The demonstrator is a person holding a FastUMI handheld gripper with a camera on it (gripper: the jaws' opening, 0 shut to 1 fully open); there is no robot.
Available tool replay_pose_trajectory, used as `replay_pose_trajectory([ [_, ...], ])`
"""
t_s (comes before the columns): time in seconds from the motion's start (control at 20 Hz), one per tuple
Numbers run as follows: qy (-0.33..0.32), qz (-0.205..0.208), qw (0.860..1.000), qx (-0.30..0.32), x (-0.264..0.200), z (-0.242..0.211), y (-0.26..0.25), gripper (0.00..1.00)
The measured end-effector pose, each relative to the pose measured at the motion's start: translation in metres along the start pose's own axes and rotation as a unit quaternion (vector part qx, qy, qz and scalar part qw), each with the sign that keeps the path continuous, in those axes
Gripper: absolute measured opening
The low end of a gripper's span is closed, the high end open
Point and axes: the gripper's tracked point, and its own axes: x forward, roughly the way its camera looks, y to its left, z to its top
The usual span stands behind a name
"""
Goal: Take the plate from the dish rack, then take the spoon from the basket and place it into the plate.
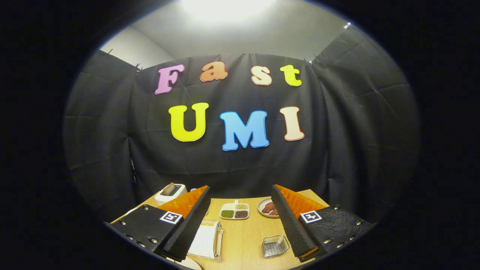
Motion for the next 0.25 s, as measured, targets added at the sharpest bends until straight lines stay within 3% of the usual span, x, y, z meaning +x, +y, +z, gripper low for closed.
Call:
replay_pose_trajectory([
  [0.25, 0.004, -0.008, 1.0, 0.004, 0.004, -0.004, -0.022, 0.99],
])
